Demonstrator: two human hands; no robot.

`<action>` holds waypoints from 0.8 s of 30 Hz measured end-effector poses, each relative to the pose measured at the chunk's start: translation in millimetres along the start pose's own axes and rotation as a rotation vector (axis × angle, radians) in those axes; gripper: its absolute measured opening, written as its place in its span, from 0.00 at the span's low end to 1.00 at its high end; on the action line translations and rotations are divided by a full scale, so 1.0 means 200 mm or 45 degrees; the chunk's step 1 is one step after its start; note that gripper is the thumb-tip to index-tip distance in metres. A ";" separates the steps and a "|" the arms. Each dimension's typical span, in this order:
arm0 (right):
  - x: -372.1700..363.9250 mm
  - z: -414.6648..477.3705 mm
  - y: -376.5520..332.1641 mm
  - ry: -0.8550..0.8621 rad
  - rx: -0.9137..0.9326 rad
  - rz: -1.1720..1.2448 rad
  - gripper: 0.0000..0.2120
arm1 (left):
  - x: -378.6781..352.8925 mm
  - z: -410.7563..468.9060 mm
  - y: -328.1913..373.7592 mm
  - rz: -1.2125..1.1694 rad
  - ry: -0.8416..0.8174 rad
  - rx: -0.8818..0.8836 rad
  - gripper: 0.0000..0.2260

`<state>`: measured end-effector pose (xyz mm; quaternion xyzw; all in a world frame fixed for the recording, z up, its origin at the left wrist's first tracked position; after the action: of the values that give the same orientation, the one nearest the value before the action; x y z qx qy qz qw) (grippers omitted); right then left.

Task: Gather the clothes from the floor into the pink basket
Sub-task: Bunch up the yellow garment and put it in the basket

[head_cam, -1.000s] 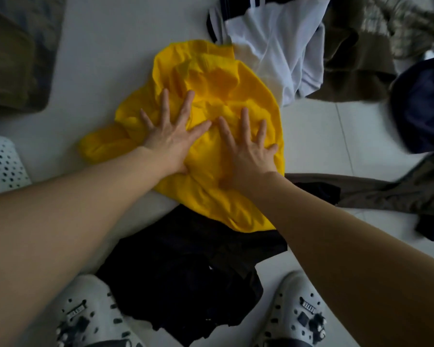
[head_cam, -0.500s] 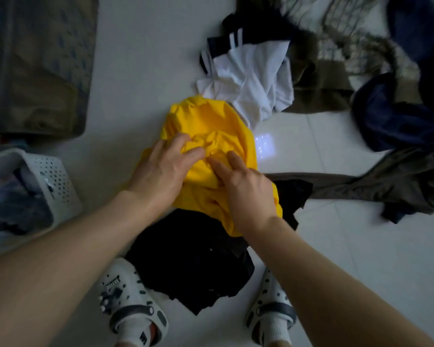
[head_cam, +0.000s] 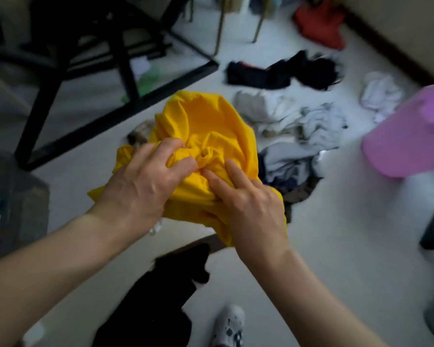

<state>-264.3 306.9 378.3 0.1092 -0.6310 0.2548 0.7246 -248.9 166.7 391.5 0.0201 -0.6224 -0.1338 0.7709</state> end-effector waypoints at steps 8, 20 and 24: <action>1.22 -0.20 0.72 0.020 -0.261 -0.143 0.31 | 0.67 0.62 1.10 -0.074 0.006 -0.307 0.29; 1.97 -0.43 1.75 -0.060 -0.566 -0.269 0.38 | 0.77 1.31 2.26 -0.228 -0.077 -0.570 0.26; 2.04 -0.33 2.06 -0.027 -0.616 -0.278 0.31 | 0.69 1.61 2.45 -0.259 -0.097 -0.634 0.25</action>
<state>-387.3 781.9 695.6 0.0030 -0.6655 0.0157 0.7462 -444.3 650.0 691.3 -0.1128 -0.5936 -0.3601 0.7108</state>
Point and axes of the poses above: each hand's wrist, its own z-axis towards the middle knuckle, its own x-axis out of the back of the hand, y = z × x, the point moved 7 cm from there along z, towards the middle knuckle, and after that the axes turned 11 degrees about y, right-handed, at the moved point
